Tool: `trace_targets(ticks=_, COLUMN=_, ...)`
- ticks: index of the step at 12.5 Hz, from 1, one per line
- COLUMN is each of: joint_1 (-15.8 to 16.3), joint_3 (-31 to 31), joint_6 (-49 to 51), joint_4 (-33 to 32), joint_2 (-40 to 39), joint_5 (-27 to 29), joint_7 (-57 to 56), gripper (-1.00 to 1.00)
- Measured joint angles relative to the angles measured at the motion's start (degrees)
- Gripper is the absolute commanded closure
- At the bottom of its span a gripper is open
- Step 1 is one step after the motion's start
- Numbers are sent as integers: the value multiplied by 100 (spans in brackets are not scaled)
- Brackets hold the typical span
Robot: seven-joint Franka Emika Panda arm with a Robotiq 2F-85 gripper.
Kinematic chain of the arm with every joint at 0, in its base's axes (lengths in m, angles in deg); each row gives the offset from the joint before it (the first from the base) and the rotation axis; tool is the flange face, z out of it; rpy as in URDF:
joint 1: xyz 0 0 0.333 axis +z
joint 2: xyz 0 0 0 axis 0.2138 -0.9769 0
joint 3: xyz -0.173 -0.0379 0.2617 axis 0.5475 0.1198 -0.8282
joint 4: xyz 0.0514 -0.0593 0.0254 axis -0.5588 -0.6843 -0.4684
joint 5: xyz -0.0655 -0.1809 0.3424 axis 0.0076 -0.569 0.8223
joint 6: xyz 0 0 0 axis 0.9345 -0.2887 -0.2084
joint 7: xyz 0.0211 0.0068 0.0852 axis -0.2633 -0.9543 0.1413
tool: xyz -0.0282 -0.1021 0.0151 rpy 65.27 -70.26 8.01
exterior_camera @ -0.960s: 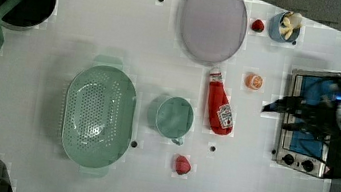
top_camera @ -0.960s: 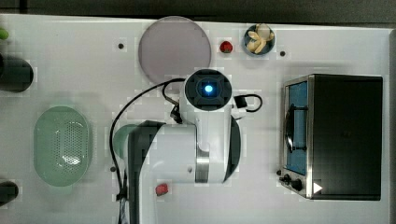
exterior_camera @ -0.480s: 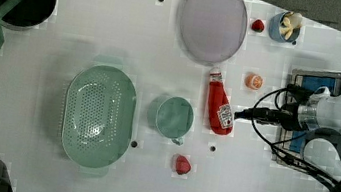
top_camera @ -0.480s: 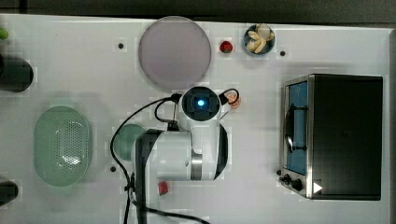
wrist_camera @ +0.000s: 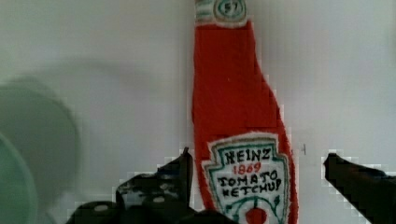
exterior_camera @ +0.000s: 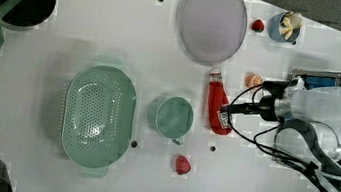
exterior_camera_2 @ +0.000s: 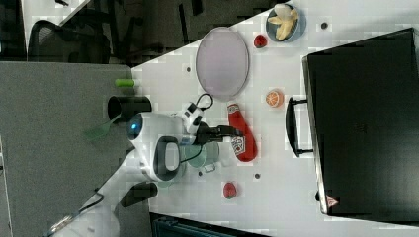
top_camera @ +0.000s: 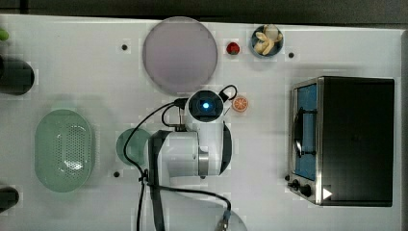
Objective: Pick Ketchup from the table and place it in strainer.
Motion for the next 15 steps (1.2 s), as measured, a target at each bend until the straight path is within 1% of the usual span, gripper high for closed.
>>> trace_targets(ticks=3, joint_1=25, joint_3=73, joint_6=-277, joint_4=-157, joint_2=-351, joint_5=-85, joint_7=-92, gripper=-100)
trace_targets(ticks=6, joint_1=-31, joint_3=-24, joint_6=-652, joint_4=-168, joint_2=-604, joint_5=-144, joint_7=-95, gripper=-100)
trace_targets(ticks=7, joint_1=-10, joint_3=-24, joint_6=-758, joint_4=-168, joint_2=-692, joint_5=-155, joint_7=-95, gripper=-93)
trace_targets(ticks=9, joint_1=7, joint_3=-8, joint_6=-741, joint_4=-179, joint_2=-750, joint_5=-164, joint_7=-137, gripper=-45)
trace_targets(ticks=10, joint_1=15, joint_3=-1, joint_6=-753, joint_4=-157, joint_2=-741, joint_5=-164, joint_7=-140, gripper=-25)
trace_targets(ticks=13, joint_1=36, joint_3=-5, joint_6=-713, joint_4=-90, joint_2=-712, joint_5=-132, joint_7=-143, gripper=-25)
trace_targets(ticks=15, joint_1=6, joint_3=-36, joint_6=-159, joint_4=-101, joint_2=-494, joint_5=-151, joint_7=-143, gripper=-25)
